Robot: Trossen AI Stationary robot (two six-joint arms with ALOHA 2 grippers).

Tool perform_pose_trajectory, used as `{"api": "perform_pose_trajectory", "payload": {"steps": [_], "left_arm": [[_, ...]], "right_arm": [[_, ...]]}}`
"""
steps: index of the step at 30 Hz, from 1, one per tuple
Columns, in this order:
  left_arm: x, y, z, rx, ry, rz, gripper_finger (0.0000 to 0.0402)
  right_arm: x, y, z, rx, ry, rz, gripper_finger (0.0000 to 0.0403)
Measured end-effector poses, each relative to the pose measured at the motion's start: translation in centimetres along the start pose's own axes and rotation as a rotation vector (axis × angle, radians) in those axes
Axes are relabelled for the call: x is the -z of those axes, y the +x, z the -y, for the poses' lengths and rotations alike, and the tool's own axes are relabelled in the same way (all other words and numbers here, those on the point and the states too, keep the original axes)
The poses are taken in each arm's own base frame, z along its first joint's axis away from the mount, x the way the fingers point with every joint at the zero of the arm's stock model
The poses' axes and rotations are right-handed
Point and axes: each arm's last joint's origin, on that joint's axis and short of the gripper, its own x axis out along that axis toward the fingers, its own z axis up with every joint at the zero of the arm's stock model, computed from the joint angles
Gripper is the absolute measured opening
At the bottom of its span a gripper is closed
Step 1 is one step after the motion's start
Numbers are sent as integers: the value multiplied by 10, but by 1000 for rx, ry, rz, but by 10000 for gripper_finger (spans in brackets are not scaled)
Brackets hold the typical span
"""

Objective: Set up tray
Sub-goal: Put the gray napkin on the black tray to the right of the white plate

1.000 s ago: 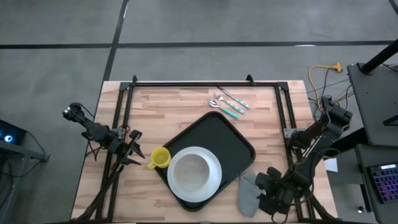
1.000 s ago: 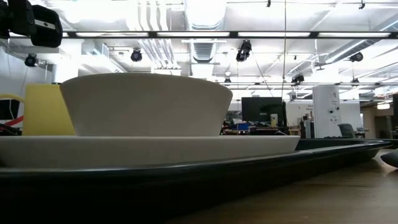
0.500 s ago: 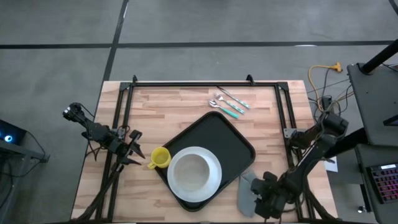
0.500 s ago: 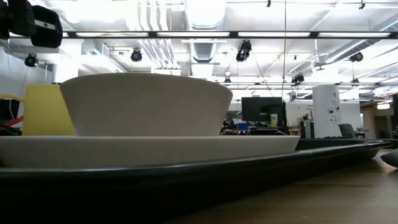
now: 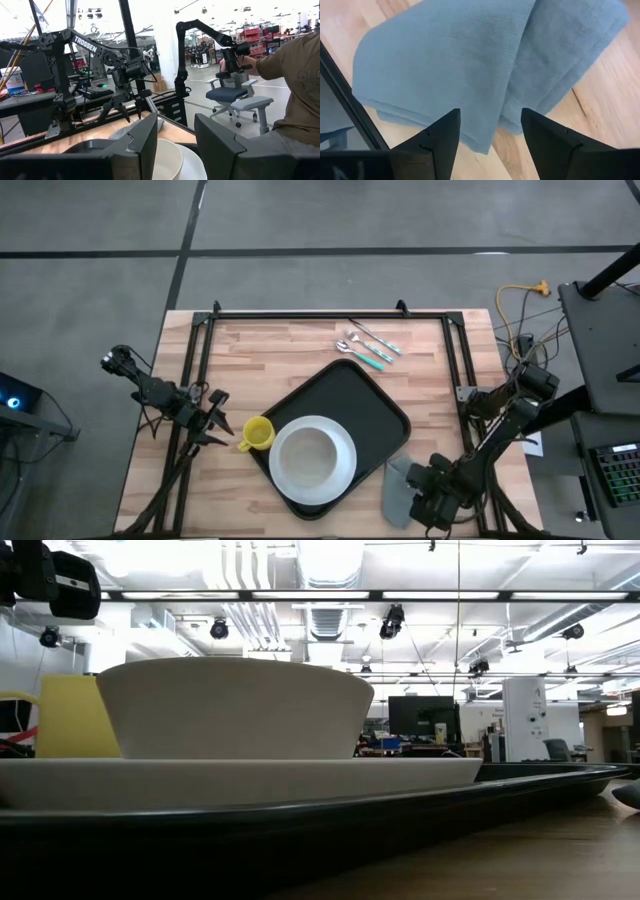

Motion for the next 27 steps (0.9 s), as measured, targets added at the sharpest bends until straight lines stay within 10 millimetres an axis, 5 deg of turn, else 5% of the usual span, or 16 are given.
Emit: {"api": "perform_pose_trajectory", "payload": {"steps": [27], "left_arm": [[0, 0, 0, 0, 0, 0, 116]], "right_arm": [[4, 17, 10, -40, 55, -44, 193]]}}
